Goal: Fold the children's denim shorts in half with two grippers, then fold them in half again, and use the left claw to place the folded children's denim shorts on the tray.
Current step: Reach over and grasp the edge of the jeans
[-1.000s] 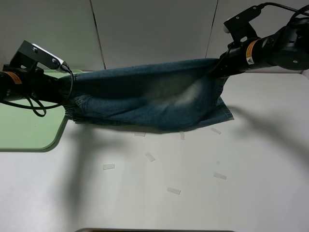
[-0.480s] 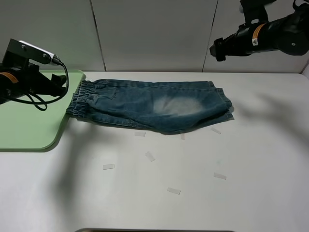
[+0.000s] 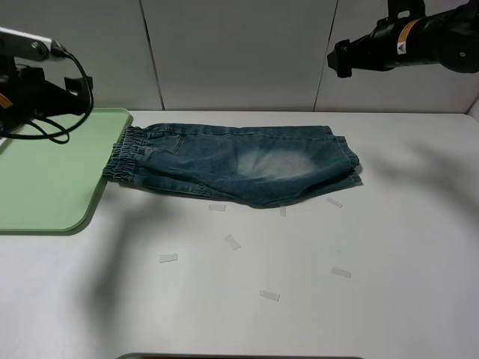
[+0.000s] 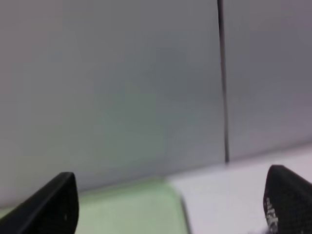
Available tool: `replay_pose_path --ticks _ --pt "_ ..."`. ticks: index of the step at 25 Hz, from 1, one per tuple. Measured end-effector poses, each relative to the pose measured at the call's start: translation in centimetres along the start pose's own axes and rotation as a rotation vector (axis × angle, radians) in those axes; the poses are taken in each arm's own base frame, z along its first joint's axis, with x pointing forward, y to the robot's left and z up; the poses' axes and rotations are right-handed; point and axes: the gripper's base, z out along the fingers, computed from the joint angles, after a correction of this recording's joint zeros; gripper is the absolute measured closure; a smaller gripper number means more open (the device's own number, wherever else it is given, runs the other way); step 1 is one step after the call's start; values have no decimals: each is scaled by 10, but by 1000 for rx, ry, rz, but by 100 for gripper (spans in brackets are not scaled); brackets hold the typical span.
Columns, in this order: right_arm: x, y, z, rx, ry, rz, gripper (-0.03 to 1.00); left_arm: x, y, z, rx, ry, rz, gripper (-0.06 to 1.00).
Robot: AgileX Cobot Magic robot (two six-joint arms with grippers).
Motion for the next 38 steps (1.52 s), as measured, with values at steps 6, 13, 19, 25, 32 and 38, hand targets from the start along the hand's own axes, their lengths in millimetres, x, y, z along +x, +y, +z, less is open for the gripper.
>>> replay_pose_path --ticks 6,13,19,25,32,38 --pt "-31 -3 -29 19 -101 -10 27 -66 0 -41 37 -158 -84 18" --pt "-66 -9 -73 69 -199 -21 27 -124 6 -134 -28 -163 -115 18" --pt "-77 -14 -95 114 -208 30 27 -140 8 -232 -119 -228 -49 18" --pt "-79 -6 -99 103 -202 47 27 -113 7 -312 -205 -181 -30 18" --pt "-83 17 -98 46 -207 -17 27 -77 3 -349 -218 164 -126 18" --pt "-84 22 -98 36 -203 -25 27 -65 -1 -352 -174 306 -153 18"
